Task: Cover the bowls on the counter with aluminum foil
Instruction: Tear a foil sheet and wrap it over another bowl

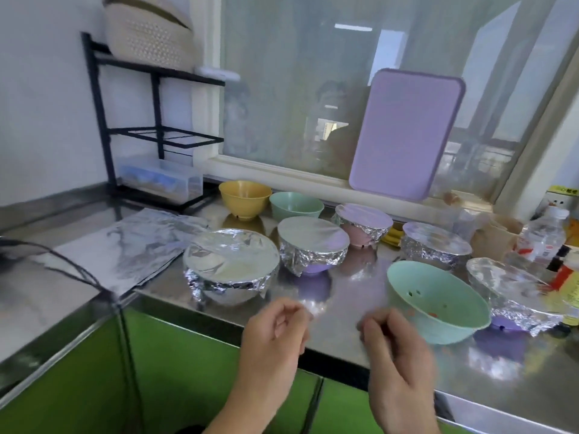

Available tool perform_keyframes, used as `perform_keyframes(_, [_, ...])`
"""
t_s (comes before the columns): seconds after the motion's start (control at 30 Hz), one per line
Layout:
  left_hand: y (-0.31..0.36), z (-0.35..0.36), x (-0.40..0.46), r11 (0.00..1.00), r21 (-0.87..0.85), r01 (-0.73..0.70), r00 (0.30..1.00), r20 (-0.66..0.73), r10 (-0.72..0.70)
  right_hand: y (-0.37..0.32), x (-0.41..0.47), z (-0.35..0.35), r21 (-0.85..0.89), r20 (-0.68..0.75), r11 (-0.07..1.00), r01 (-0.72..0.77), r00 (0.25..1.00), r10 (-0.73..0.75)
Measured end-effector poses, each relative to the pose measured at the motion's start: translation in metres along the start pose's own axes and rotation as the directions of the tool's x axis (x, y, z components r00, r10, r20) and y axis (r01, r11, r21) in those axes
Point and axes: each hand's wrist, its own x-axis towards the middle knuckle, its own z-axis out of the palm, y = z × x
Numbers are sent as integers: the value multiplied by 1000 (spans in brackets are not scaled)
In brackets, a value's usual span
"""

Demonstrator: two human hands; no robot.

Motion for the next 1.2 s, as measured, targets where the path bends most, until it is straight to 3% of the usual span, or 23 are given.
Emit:
perform_keyframes(0.1, [25, -54, 0, 994, 54, -90, 990, -99, 95, -36, -1, 65, 8, 216, 991, 135, 967, -134])
perform_keyframes(0.2, [44, -108, 8, 979, 158, -126, 953, -255, 164, -68, 0, 126, 52, 404, 974, 221, 887, -223])
perform_keyframes(0.37, [46, -196, 36, 940, 341, 5, 833, -521, 185, -100, 2, 225, 8, 599, 950, 312, 759, -254])
perform_keyframes(0.47, [44, -235, 61, 846, 504, 172, 811, -560, 168, -103, 11, 282, -107, 723, 931, 348, 670, -167])
perform_keyframes(0.63, [43, -274, 89, 635, 691, 346, 872, -486, 53, -92, 27, 351, -294, 833, 852, 434, 553, 6])
perform_keyframes(0.77, [31, -285, 86, 477, 781, 403, 891, -453, -11, -75, 29, 372, -414, 800, 825, 384, 585, 129])
perform_keyframes(0.93, [23, -292, 82, 582, 721, 377, 876, -482, 30, -65, 30, 378, -413, 760, 828, 378, 645, 85])
perform_keyframes(1.1, [21, -295, 81, 470, 825, 314, 926, -375, 40, -65, 35, 375, -373, 765, 860, 349, 640, 72])
perform_keyframes(1.2, [25, -297, 82, 418, 854, 311, 929, -367, 57, -66, 35, 372, -356, 795, 868, 347, 600, 86])
